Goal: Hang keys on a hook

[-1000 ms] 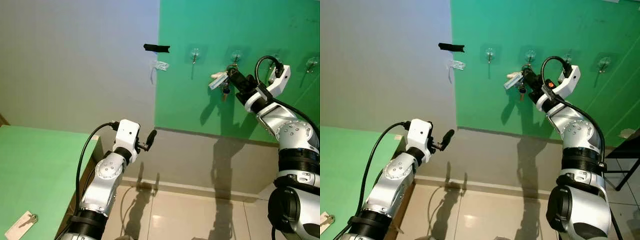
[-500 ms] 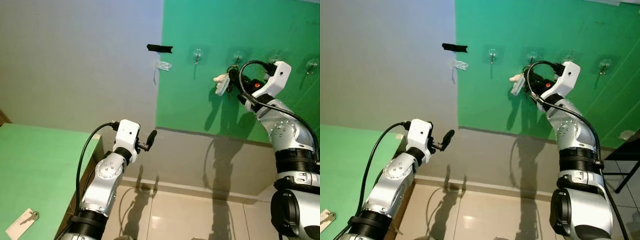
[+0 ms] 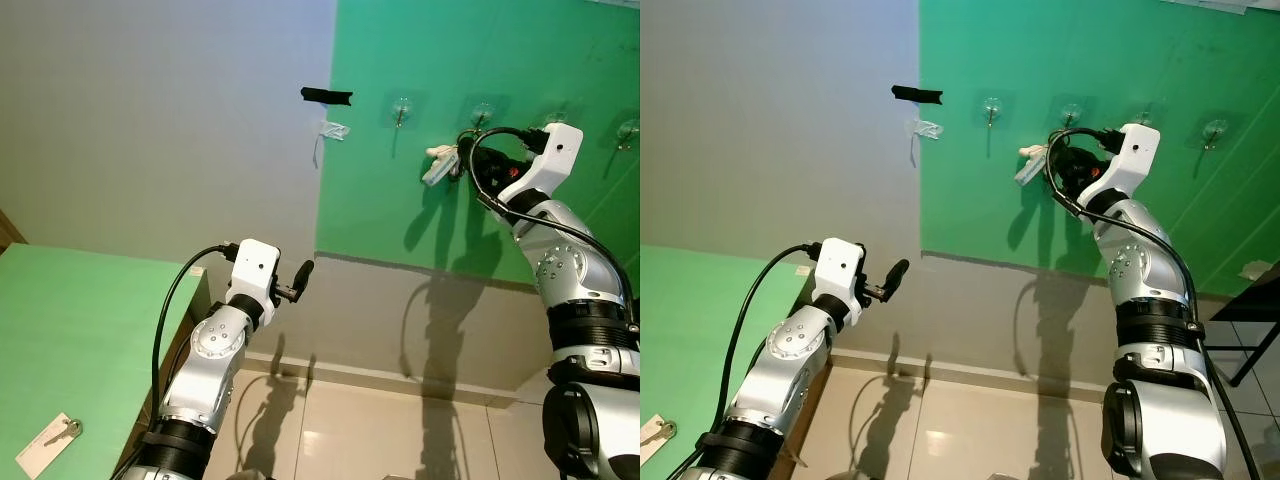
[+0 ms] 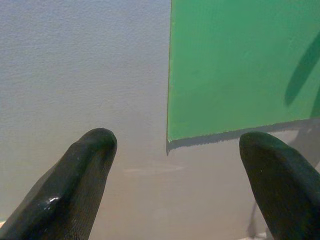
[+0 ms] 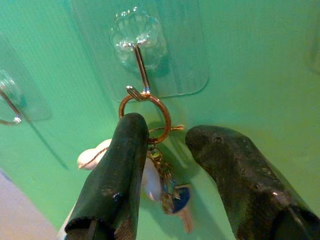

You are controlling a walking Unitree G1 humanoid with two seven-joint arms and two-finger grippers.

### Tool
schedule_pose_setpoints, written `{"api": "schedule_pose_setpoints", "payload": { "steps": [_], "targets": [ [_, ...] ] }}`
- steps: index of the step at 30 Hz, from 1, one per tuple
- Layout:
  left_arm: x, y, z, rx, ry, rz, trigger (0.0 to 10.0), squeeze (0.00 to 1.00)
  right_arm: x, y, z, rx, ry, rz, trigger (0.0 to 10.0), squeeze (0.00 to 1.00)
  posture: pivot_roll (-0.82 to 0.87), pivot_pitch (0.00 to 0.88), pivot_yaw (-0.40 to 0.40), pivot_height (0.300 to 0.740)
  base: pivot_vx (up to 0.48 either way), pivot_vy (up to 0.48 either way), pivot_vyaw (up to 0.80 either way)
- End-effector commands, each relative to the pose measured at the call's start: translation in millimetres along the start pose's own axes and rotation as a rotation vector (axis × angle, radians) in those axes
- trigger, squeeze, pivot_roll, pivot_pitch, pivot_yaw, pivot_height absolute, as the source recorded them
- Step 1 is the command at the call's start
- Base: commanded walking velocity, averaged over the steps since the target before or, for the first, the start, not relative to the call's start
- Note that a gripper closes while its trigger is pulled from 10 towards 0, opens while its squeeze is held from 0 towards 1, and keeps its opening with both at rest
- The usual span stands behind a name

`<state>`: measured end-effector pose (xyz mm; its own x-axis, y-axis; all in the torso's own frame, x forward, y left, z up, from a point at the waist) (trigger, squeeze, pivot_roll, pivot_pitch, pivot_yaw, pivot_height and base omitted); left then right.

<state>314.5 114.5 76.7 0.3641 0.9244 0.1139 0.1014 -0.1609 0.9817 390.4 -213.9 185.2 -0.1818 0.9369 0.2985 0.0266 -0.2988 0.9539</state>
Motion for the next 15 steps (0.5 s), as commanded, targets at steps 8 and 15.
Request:
{"api": "schedule_pose_setpoints", "payload": {
  "steps": [8, 15],
  "targets": [
    [-15.6, 6, 3.0, -0.037, -0.109, 0.1, 10.0, 0.0, -22.1, -11, -9.1, 0.041, -0.11, -0.087, 10.0, 1.0, -0.07, 0.0, -0.008, 0.74, 0.0, 0.0, 0.0],
    [-38.7, 6, -6.3, -0.147, -0.227, 0.242, 10.0, 0.0, -23.7, -10, -9.1, 0.033, -0.112, -0.102, 10.0, 1.0, -0.07, 0.0, -0.007, 0.74, 0.0, 0.0, 0.0]
  ]
}}
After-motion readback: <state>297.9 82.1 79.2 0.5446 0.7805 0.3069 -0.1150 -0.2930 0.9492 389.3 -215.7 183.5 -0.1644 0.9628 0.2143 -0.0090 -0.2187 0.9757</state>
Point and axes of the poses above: a point about 5 cm out from each wrist's last joint towards the gripper, its own z axis pointing out of the wrist towards the gripper, its own y axis along the axis of the wrist's last joint, x = y × z, the point moved 2 cm from there along z, pointing out of the wrist towards the gripper, and after that the axes turned 2 degrees about z, right-handed, at the moved point
